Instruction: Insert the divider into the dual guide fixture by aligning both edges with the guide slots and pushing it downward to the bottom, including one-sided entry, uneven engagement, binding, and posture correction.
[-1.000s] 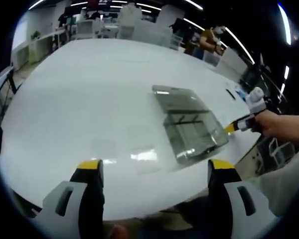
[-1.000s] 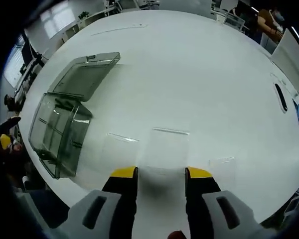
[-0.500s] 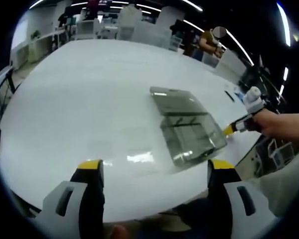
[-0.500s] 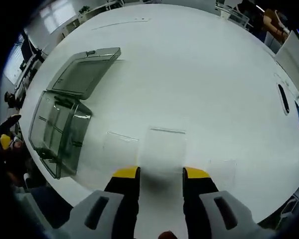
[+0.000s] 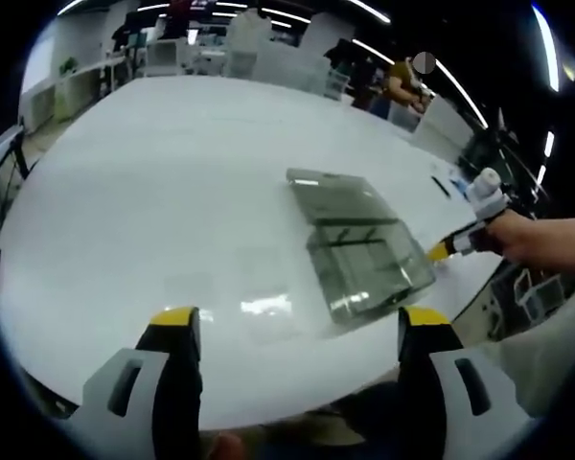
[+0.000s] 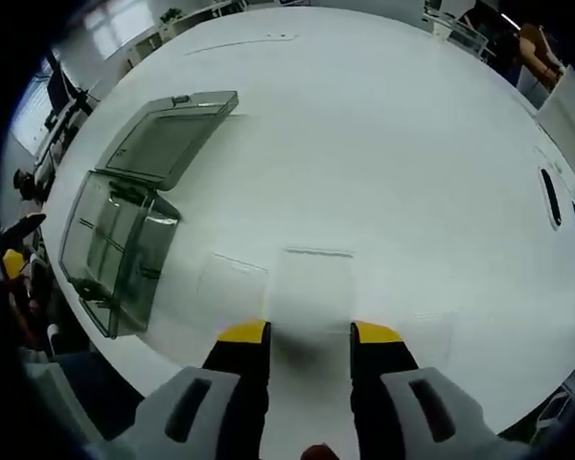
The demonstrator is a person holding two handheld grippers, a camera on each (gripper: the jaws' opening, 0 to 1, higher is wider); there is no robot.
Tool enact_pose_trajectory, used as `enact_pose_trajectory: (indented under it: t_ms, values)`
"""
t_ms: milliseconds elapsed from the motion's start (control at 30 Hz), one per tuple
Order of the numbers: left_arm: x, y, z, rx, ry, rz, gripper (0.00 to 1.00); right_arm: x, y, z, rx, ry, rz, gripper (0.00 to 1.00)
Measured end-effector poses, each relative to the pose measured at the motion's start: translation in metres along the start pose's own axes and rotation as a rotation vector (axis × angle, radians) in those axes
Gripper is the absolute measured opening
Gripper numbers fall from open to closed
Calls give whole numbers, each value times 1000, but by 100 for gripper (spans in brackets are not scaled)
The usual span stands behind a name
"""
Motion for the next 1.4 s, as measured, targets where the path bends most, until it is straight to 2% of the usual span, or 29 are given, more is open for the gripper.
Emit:
enact_pose_trajectory:
  t_ms: [367, 567, 767, 967, 1400]
  values:
    - [-2, -2, 3, -2, 2, -6, 82, 2, 2, -1, 19, 17, 7, 28]
    - [-5, -4, 6, 2, -10, -11, 82, 2, -1, -1, 52, -2, 15, 29]
    - [-7, -5, 12, 3, -32, -16, 82, 6, 0, -3, 105, 67, -6, 30]
    - [-8, -6, 14, 10, -54, -18, 82, 5, 0, -2, 133, 58, -9, 30]
    - [-17, -10, 15, 23, -95, -31, 82, 3, -1, -2, 148, 75, -4, 28]
Point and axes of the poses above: the point that each gripper's makers call its tool centre point, and the gripper's own axes: y roughly backward along the fingers, x roughly to its left, z roughly out of its top, the point moved 1 cm from there along y, roughly backward along the fingers, and after that the axes turned 1 degree about -y, right-handed, at the moved point
